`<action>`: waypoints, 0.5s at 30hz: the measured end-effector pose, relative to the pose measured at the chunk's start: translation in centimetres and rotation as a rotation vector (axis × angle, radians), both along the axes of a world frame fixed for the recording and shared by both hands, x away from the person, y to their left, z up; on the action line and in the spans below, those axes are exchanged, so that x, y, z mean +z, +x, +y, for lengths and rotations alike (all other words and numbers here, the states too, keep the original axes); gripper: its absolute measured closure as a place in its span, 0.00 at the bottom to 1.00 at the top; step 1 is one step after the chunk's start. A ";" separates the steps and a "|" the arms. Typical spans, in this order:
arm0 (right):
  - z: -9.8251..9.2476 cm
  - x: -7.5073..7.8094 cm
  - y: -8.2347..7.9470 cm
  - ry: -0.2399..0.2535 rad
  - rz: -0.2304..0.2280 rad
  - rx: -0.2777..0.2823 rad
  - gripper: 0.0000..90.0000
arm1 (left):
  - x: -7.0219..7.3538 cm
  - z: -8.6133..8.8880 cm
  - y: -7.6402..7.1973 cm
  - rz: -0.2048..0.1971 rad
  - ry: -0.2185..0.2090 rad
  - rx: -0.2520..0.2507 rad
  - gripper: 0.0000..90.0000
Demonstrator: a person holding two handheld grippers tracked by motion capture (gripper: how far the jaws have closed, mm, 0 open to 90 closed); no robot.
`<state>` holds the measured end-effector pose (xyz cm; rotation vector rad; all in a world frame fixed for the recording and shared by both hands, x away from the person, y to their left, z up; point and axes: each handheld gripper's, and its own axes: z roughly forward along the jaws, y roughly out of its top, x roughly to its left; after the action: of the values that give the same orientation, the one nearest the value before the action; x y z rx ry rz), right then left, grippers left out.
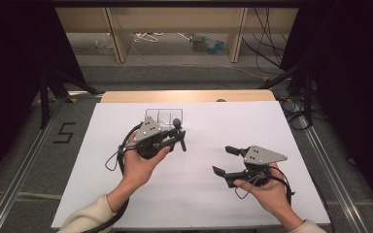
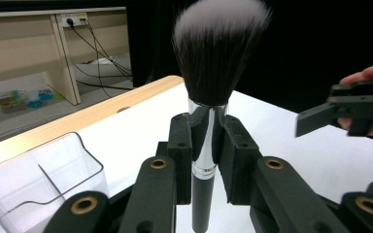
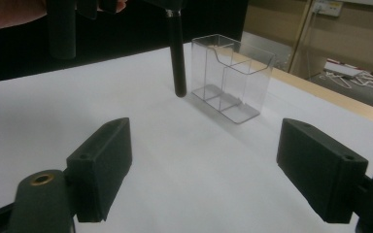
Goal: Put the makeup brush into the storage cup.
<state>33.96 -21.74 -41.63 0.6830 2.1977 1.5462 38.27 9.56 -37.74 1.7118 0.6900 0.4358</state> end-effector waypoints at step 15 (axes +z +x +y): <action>-2.0 -0.1 -1.4 -0.005 -0.013 -0.034 0.22 | -0.1 0.7 0.4 -0.006 0.016 0.034 0.85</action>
<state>32.56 -23.76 -41.76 0.7031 2.1681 1.5236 38.71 10.26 -37.83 1.7148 0.7137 0.4712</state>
